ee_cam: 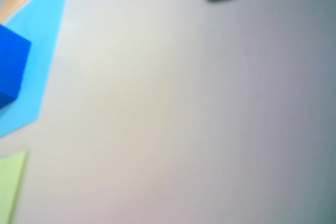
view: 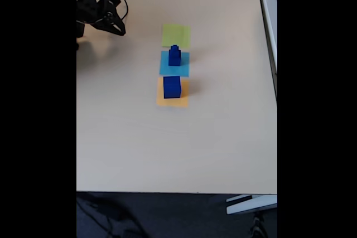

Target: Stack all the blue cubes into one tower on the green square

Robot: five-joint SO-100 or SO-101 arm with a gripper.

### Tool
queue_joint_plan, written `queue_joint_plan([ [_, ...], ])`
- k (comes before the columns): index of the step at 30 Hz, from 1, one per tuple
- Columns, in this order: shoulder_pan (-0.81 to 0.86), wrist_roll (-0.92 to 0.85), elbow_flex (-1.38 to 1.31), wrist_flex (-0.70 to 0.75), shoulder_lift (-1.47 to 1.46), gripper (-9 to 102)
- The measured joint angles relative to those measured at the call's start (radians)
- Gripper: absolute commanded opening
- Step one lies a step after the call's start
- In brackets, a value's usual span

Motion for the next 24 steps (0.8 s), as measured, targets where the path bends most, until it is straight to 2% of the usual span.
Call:
queue_joint_plan([
  [14, 0.000, 0.000, 0.000, 0.000, 0.000, 0],
  [24, 0.011, 0.104, -0.006, -0.100, 0.000, 0],
])
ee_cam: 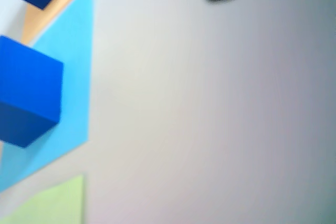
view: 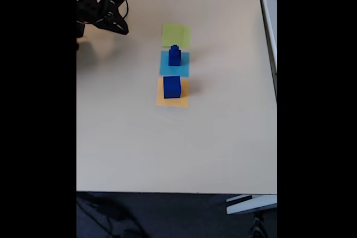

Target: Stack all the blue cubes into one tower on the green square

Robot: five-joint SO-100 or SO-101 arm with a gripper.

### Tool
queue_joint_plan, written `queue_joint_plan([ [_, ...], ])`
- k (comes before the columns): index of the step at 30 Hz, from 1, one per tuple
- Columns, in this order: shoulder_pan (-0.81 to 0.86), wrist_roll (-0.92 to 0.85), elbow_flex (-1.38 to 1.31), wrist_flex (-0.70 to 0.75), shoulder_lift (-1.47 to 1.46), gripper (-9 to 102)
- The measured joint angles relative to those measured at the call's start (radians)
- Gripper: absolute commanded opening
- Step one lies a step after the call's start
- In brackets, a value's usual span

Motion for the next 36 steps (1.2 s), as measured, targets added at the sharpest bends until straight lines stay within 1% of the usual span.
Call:
queue_joint_plan([
  [8, -0.057, 0.129, -0.018, -0.095, -0.005, 0],
  [10, -0.058, 0.173, -0.057, -0.132, -0.054, 0],
  [15, -0.067, 0.215, -0.224, -0.196, -0.347, 0],
  [22, -0.067, 0.201, -0.531, -0.209, -0.733, 0],
  [29, -0.064, 0.201, -0.729, -0.209, -0.942, 0],
  [36, -0.064, 0.218, -1.019, -0.199, -1.204, 0],
])
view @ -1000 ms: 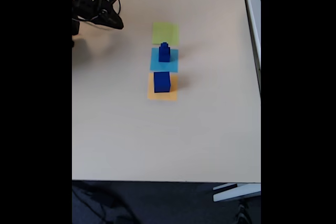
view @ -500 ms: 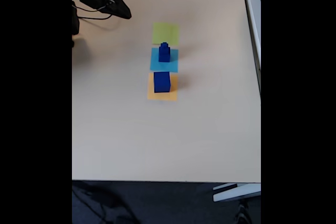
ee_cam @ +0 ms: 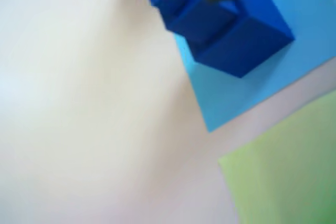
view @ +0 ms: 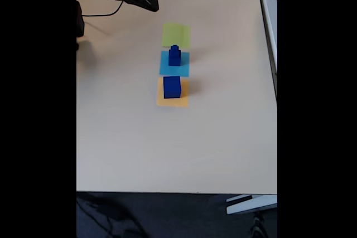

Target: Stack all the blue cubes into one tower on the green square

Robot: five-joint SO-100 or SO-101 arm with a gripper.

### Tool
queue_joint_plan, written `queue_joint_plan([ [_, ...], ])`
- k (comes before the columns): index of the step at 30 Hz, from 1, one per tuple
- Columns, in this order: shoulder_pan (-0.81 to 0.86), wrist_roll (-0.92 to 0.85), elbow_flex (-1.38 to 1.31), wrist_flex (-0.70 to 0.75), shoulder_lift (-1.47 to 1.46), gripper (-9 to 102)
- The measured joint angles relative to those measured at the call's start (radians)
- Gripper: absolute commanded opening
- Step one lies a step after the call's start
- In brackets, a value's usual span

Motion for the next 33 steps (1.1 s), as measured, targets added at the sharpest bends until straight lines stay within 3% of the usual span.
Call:
queue_joint_plan([
  [14, 0.002, 0.112, -0.204, 0.031, -0.176, 0],
  [25, 0.118, 0.402, -0.382, 0.035, -0.334, 0],
  [33, 0.199, 0.594, -0.598, 0.170, -0.425, 0],
])
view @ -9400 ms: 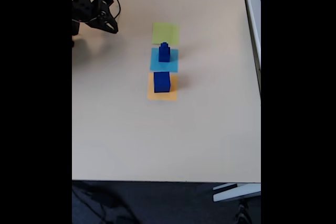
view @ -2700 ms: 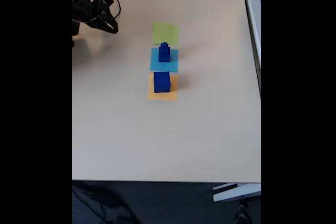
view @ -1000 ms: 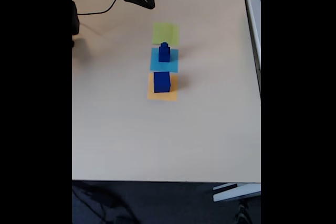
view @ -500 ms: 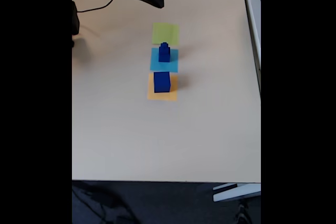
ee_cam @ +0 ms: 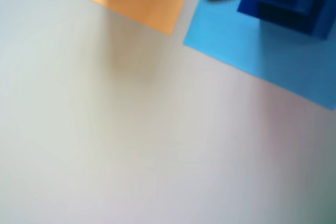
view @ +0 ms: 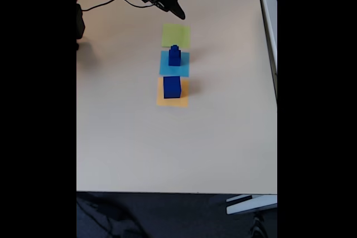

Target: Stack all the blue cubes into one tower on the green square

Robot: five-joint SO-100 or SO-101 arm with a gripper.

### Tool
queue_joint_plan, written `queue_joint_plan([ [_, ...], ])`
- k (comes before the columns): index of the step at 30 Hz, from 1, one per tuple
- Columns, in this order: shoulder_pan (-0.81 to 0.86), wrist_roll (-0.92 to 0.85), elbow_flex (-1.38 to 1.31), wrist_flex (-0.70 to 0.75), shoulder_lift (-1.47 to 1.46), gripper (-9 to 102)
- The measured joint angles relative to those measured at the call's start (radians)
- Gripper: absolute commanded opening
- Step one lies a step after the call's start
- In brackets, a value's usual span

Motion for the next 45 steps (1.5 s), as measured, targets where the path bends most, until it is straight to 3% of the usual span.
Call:
queue_joint_plan([
  [6, 0.097, 0.078, -0.149, 0.130, -0.067, 0],
  [19, 0.172, 0.256, -0.196, 0.207, -0.133, 9],
  [25, 0.186, 0.382, -0.196, 0.272, -0.173, 27],
  [28, 0.189, 0.446, -0.196, 0.272, -0.187, 35],
  [37, 0.213, 0.454, -0.132, 0.213, -0.209, 39],
  [45, 0.261, 0.354, -0.097, 0.127, -0.238, 39],
])
